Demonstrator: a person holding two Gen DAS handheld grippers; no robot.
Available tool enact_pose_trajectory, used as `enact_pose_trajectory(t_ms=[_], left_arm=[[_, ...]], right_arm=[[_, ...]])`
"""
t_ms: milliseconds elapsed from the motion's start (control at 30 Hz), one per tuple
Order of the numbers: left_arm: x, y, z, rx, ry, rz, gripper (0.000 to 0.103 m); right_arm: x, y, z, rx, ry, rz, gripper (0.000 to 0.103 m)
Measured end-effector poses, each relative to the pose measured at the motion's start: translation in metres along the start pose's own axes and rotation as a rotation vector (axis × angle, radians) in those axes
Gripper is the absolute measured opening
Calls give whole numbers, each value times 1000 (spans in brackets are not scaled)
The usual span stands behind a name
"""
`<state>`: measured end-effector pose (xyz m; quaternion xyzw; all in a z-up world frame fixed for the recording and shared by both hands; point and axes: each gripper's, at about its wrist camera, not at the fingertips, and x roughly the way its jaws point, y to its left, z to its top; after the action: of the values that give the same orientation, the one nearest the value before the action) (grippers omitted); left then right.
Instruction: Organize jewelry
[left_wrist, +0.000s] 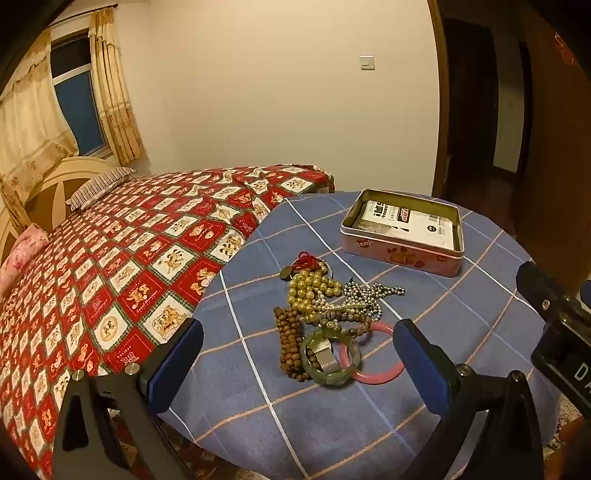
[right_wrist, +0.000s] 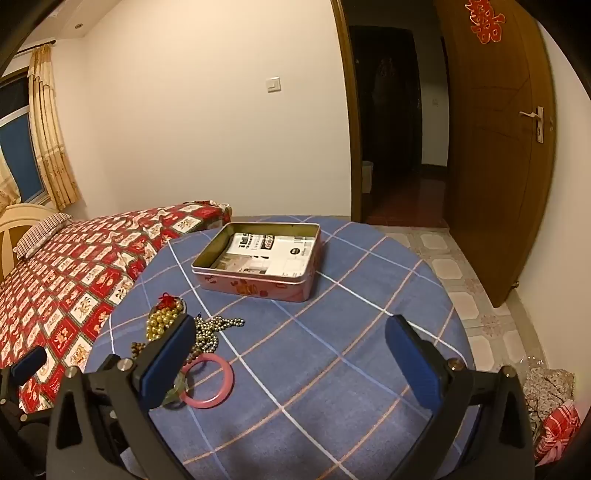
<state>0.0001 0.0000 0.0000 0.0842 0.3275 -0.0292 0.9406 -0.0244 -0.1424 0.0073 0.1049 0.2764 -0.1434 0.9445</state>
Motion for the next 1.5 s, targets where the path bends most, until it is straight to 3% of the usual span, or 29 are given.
enact_pose_trajectory(t_ms=[300,800,1500], left_arm=[[12,4,-1,-50,32,-30,102],[1,8,-1,-40,-8,-57,102],[4,5,-1,-42,-5,-76,102]], right_arm=[[7,0,-3,-2,14,2,103],[7,3,-4,-14,32,-10,103],[10,7,-4,-29,54,-11,103]])
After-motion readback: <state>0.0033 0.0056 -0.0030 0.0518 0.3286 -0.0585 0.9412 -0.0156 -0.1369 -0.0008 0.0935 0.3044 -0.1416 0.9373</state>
